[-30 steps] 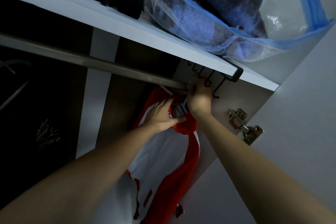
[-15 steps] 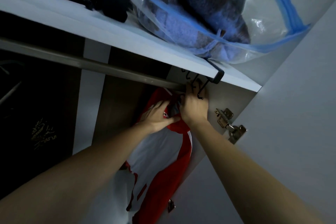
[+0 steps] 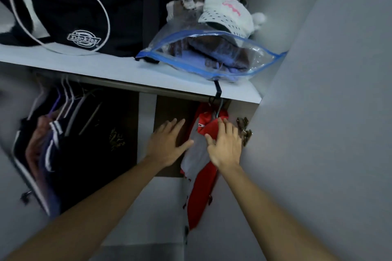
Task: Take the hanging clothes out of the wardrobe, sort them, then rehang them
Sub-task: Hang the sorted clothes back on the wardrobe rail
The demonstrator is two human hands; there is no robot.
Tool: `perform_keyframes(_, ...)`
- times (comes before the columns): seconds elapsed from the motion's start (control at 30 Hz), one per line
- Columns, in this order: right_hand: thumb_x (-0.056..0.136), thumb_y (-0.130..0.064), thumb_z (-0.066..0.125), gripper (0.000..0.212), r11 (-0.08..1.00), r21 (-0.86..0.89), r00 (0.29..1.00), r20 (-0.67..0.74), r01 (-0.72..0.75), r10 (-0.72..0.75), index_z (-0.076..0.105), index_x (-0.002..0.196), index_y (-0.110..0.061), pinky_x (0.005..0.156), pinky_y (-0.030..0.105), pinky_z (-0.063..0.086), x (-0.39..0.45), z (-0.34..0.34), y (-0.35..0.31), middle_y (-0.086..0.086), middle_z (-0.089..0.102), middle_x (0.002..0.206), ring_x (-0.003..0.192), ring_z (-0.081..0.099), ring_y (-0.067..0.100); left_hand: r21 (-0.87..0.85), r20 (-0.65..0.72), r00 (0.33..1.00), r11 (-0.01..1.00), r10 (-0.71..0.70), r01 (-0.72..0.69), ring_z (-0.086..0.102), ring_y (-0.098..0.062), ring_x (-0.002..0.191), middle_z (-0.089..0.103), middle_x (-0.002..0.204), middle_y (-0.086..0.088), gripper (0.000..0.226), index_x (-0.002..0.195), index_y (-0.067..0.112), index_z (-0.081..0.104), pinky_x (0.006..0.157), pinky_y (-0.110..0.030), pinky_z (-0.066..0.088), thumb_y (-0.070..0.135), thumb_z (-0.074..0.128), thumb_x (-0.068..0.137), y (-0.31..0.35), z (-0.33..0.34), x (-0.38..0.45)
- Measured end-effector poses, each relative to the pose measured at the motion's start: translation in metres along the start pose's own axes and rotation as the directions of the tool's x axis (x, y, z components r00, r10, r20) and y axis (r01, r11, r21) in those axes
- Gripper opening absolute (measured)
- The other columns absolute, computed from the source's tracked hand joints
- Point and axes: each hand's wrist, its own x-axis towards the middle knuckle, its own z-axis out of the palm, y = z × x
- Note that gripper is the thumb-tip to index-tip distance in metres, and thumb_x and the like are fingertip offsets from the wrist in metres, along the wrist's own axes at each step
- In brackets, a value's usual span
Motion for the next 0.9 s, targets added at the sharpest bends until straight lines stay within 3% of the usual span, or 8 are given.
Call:
perform_keyframes(0.07, 0.102, -0.057, 0.05, 0.073, 0.998, 0.064, 0.999, 0.026, 0.017, -0.019, 0.029, 0.162, -0.023, 0.124, 0.049, 0.029, -0.025, -0.018, -0.006, 0.004, 0.034, 0.165, 0.152, 0.029, 0.027, 0.058, -0.051, 0.999, 0.998, 0.0, 0.003, 0.025, -0.03, 0.156, 0.025, 0.171, -0.005, 0.089, 0.166, 0.033, 0.018, 0.122, -0.051, 0.03, 0.085, 0.026, 0.094, 0.005, -0.017, -0.034)
perform_keyframes(0.2, 0.101, -0.065, 0.046, 0.076, 0.987, 0.157, 0.999, 0.009, 0.045, -0.047, 0.026, 0.164, -0.027, 0.126, 0.049, 0.025, -0.07, -0.059, -0.014, -0.001, 0.031, 0.167, 0.155, 0.024, 0.023, 0.135, -0.097, 0.995, 0.991, 0.029, -0.016, 0.024, -0.027, 0.157, 0.026, 0.171, -0.003, 0.089, 0.166, 0.035, 0.018, 0.121, -0.054, 0.034, 0.086, 0.022, 0.093, 0.017, -0.052, -0.085)
perform_keyframes(0.33, 0.102, -0.064, 0.046, 0.074, 0.981, 0.187, 0.998, -0.061, 0.043, -0.032, 0.03, 0.163, -0.025, 0.126, 0.05, 0.027, -0.127, -0.089, -0.016, -0.001, 0.034, 0.166, 0.154, 0.026, 0.022, 0.212, -0.128, 0.968, 0.959, 0.215, -0.185, 0.026, -0.028, 0.156, 0.03, 0.169, -0.006, 0.084, 0.165, 0.03, 0.025, 0.124, -0.052, 0.03, 0.079, 0.03, 0.097, 0.036, -0.08, -0.12)
perform_keyframes(0.57, 0.103, -0.063, 0.045, 0.072, 0.981, 0.162, 0.984, -0.123, -0.108, 0.129, 0.03, 0.163, -0.026, 0.126, 0.048, 0.025, -0.229, -0.115, -0.029, 0.0, 0.035, 0.166, 0.154, 0.028, 0.022, 0.105, -0.047, 0.918, 0.915, 0.395, -0.388, 0.023, -0.026, 0.158, 0.029, 0.17, -0.003, 0.082, 0.165, 0.03, 0.027, 0.123, -0.055, 0.032, 0.078, 0.031, 0.098, 0.028, -0.088, -0.167)
perform_keyframes(0.73, 0.104, -0.057, 0.052, 0.068, 0.951, 0.158, 0.939, -0.182, -0.266, 0.292, 0.037, 0.16, -0.023, 0.12, 0.048, 0.033, -0.334, -0.125, -0.04, -0.001, 0.041, 0.161, 0.151, 0.033, 0.023, -0.05, 0.015, 0.812, 0.812, 0.583, -0.582, 0.026, -0.026, 0.157, 0.034, 0.168, -0.003, 0.08, 0.163, 0.028, 0.032, 0.121, -0.053, 0.034, 0.071, 0.044, 0.097, 0.036, -0.084, -0.209)
perform_keyframes(0.9, 0.104, -0.058, 0.052, 0.069, 0.872, 0.072, 0.843, -0.228, -0.485, 0.487, 0.034, 0.162, -0.026, 0.123, 0.046, 0.03, -0.446, -0.155, -0.029, -0.004, 0.038, 0.164, 0.155, 0.028, 0.021, -0.188, 0.041, 0.662, 0.656, 0.749, -0.731, 0.035, -0.028, 0.152, 0.043, 0.162, -0.003, 0.076, 0.161, 0.026, 0.038, 0.117, -0.05, 0.037, 0.064, 0.05, 0.096, 0.091, -0.072, -0.27)
